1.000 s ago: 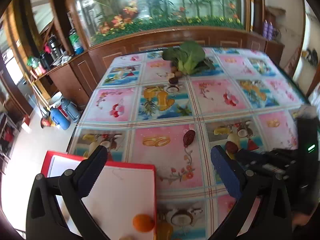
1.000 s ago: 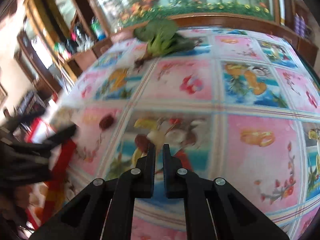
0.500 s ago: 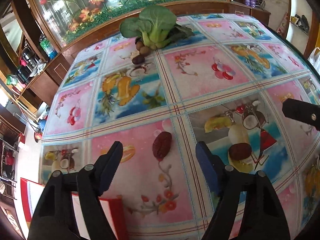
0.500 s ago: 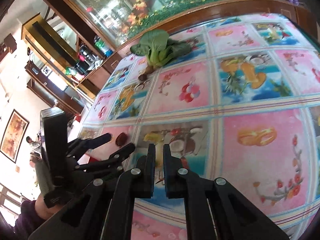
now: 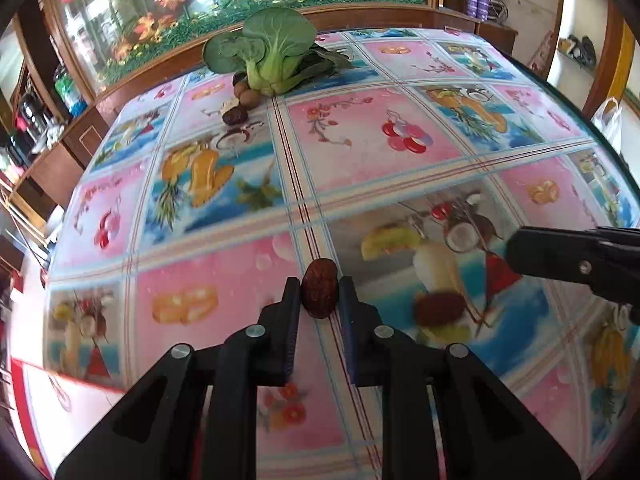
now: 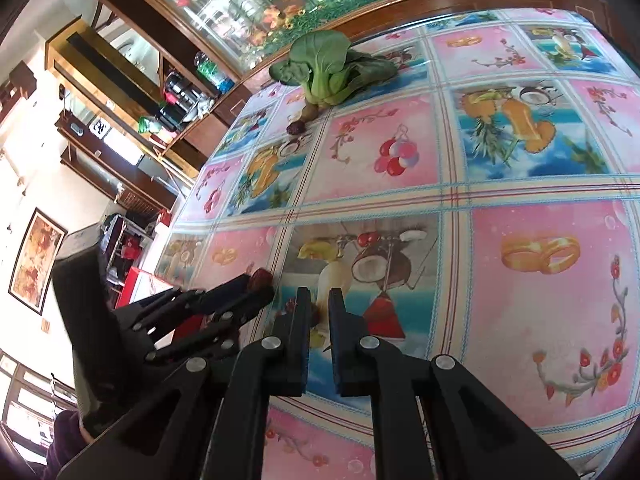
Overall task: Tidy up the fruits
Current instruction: 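Grasp a red date with the left gripper while the right grasps another red date, then carry both red dates over the white tray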
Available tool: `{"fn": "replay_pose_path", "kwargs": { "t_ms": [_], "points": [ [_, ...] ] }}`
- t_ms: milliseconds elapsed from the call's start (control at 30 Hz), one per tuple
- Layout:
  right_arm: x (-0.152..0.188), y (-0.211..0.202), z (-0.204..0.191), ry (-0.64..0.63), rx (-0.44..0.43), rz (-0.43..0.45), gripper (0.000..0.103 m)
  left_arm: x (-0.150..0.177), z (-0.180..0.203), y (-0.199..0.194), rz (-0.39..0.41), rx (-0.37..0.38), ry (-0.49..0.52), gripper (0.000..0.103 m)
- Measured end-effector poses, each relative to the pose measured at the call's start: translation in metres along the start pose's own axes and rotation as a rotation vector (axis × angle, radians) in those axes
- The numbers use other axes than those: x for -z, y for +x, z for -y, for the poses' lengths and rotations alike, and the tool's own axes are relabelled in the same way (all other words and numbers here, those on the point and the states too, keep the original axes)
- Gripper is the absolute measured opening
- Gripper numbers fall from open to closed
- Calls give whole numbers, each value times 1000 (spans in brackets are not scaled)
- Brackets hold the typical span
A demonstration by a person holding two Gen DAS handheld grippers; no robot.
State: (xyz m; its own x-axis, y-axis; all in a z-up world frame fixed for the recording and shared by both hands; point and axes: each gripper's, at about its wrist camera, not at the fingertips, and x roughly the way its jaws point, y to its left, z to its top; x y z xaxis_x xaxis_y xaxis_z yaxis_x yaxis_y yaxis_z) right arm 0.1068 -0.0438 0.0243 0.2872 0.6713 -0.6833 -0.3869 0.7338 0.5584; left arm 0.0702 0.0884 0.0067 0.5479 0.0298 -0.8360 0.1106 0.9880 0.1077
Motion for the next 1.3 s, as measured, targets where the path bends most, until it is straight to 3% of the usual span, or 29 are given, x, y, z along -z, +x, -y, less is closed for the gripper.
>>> {"fn": "replay_pose_path", "kwargs": {
  "t_ms": [233, 433, 500, 533, 567, 700, 833, 900, 1167, 1300],
  "points": [
    [6, 15, -8, -43, -6, -50, 8, 29, -2, -19, -22, 16, -87, 21],
    [8, 21, -16, -83, 33, -25, 9, 59, 2, -40, -51, 14, -119, 21],
    [7, 21, -17, -87, 32, -16, 17, 66, 3, -45, -57, 32, -127, 21],
    [7, 22, -17, -86, 35, -11, 30, 68, 4, -46, -58, 38, -127, 21],
    [7, 21, -18, -86, 41, -2, 36, 70, 5, -48, -60, 40, -126, 21],
    [5, 17, -21, -97, 28, 40, 36, 74, 8, -53, -50, 21, -112, 22],
    [6, 24, -24, -111, 44, 24, 36, 77, 10, -61, -19, 21, -107, 43],
    [7, 31, -25, -126, 66, 14, 36, 76, 11, -63, 0, 12, -99, 48],
    [13, 38, -37, -210, 129, 15, 33, 73, 10, -52, -17, 27, -106, 48],
    [18, 42, -47, -280, 196, 16, 26, 77, 14, -49, -21, 38, -104, 44]
  ]
}}
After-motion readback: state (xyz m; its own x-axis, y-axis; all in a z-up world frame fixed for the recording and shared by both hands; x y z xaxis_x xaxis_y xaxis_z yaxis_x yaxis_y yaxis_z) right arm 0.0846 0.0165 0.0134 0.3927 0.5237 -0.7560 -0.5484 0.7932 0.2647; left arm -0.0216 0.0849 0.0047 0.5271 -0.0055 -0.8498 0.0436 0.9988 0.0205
